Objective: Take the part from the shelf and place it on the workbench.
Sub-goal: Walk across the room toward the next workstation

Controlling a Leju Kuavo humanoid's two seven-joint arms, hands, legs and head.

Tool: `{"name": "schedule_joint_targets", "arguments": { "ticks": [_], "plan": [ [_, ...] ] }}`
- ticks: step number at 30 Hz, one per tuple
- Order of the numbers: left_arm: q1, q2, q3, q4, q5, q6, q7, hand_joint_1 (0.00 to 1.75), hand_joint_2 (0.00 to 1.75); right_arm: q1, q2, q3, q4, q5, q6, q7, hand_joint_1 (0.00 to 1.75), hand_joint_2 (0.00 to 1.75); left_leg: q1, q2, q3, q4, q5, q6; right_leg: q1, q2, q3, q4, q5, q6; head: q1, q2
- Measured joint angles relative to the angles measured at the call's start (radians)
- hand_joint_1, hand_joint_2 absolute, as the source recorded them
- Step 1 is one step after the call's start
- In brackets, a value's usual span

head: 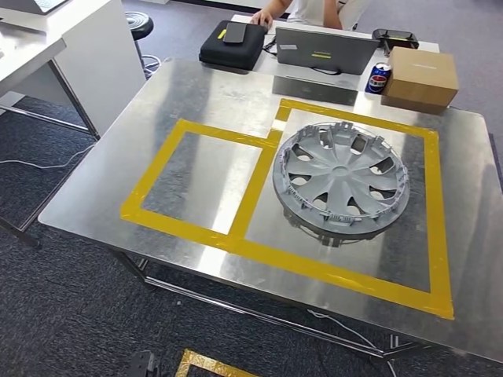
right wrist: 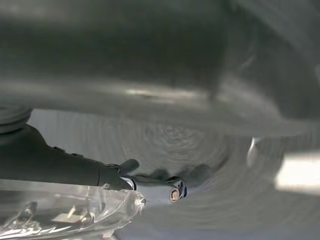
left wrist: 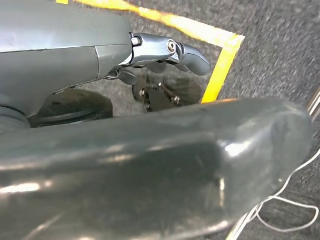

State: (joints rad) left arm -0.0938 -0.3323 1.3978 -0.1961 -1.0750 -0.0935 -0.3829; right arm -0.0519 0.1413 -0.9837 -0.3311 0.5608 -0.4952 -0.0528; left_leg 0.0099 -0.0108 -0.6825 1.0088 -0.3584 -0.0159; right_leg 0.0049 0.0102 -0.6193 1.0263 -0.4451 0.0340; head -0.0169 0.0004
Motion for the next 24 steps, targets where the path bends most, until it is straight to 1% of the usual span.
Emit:
{"name": "schedule_joint_targets", "arguments": {
  "ticks": [1, 3, 5, 7, 10, 13, 18, 20, 21, 22, 23, 24],
  "plan": [
    [-0.001, 0.0, 0.0, 0.0, -0.004, 0.014, -0.007, 0.0, 0.0, 0.001, 0.0, 0.09, 0.023, 0.111, 0.024, 0.042, 0.0, 0.0, 0.0, 0.0, 0.0, 0.0, 0.0, 0.0, 0.0, 0.0, 0.0, 0.0, 0.0, 0.0, 0.0, 0.0],
    [-0.003, 0.002, -0.001, 0.0, -0.004, 0.038, -0.021, 0.0, 0.0, 0.001, 0.002, 0.254, 0.055, 0.253, 0.026, 0.073, 0.0, 0.0, 0.0, 0.0, 0.0, 0.0, 0.001, 0.0, 0.0, 0.0, 0.0, 0.0, 0.0, 0.0, 0.0, 0.0],
    [-0.004, 0.004, -0.001, 0.0, -0.007, 0.052, -0.027, 0.0, 0.0, 0.0, 0.004, 0.376, 0.075, 0.302, 0.028, 0.068, 0.0, 0.0, 0.0, 0.0, 0.0, 0.0, 0.001, 0.0, 0.0, -0.001, 0.0, 0.0, 0.0, 0.0, 0.0, 0.0],
    [-0.004, 0.007, -0.004, 0.0, -0.024, 0.059, -0.021, 0.0, 0.0, -0.005, 0.004, 0.456, 0.089, 0.302, 0.072, 0.069, 0.0, 0.0, 0.0, 0.0, 0.0, 0.0, 0.001, 0.0, 0.0, 0.0, 0.0, 0.0, 0.0, 0.0, 0.0, 0.0],
    [-0.004, 0.011, -0.017, 0.0, -0.049, 0.065, -0.004, 0.0, 0.0, -0.009, 0.004, 0.521, 0.105, 0.315, 0.161, 0.094, 0.0, 0.0, -0.001, 0.0, 0.0, 0.0, -0.001, 0.001, -0.002, 0.0, 0.0, 0.0, 0.0, 0.001, 0.0, 0.0],
    [-0.005, 0.016, -0.03, 0.0, -0.062, 0.056, 0.025, 0.0, 0.0, -0.007, 0.004, 0.579, 0.116, 0.35, 0.235, 0.143, 0.0, 0.0, -0.005, 0.0, 0.0, 0.0, -0.003, 0.005, -0.006, 0.0, 0.001, 0.0, 0.0, 0.006, 0.0, 0.0],
    [-0.004, 0.025, -0.037, 0.0, -0.071, 0.049, 0.138, 0.0, 0.0, 0.007, 0.004, 0.63, 0.129, 0.379, 0.275, 0.247, 0.0, 0.0, -0.015, 0.0, 0.0, 0.001, -0.006, 0.014, -0.016, 0.0, 0.009, 0.0, 0.002, 0.019, 0.0, 0.0],
    [-0.004, 0.027, -0.041, 0.0, -0.077, 0.049, 0.158, 0.0, 0.0, 0.01, 0.003, 0.64, 0.132, 0.383, 0.284, 0.267, 0.0, 0.0, -0.018, 0.0, 0.002, 0.0, -0.003, 0.021, -0.019, 0.0, 0.01, -0.003, 0.005, 0.026, -0.001, 0.0],
    [-0.004, 0.028, -0.043, 0.0, -0.079, 0.051, 0.165, 0.0, 0.0, 0.011, 0.003, 0.643, 0.133, 0.384, 0.285, 0.275, 0.0, 0.0, -0.016, 0.002, 0.004, -0.005, 0.002, 0.025, -0.02, 0.0, 0.01, -0.002, 0.003, 0.029, -0.001, 0.0],
    [-0.005, 0.028, -0.045, 0.0, -0.079, 0.054, 0.169, 0.0, 0.0, 0.013, 0.003, 0.644, 0.134, 0.384, 0.286, 0.282, 0.0, 0.0, -0.014, 0.003, 0.006, -0.012, 0.007, 0.03, -0.019, -0.001, 0.008, 0.007, -0.01, 0.033, 0.0, 0.0],
    [-0.005, 0.029, -0.045, 0.0, -0.079, 0.056, 0.172, 0.0, 0.0, 0.014, 0.003, 0.645, 0.135, 0.384, 0.285, 0.288, 0.0, 0.0, -0.011, 0.005, 0.007, -0.018, 0.012, 0.034, -0.019, -0.001, 0.002, 0.031, -0.037, 0.035, 0.002, 0.0],
    [-0.005, 0.029, -0.045, 0.0, -0.079, 0.059, 0.174, 0.0, 0.0, 0.016, 0.003, 0.645, 0.135, 0.384, 0.284, 0.292, 0.0, 0.0, -0.009, 0.007, 0.007, -0.023, 0.016, 0.037, -0.018, -0.002, -0.009, 0.075, -0.078, 0.036, 0.003, 0.0]
  ]
}}
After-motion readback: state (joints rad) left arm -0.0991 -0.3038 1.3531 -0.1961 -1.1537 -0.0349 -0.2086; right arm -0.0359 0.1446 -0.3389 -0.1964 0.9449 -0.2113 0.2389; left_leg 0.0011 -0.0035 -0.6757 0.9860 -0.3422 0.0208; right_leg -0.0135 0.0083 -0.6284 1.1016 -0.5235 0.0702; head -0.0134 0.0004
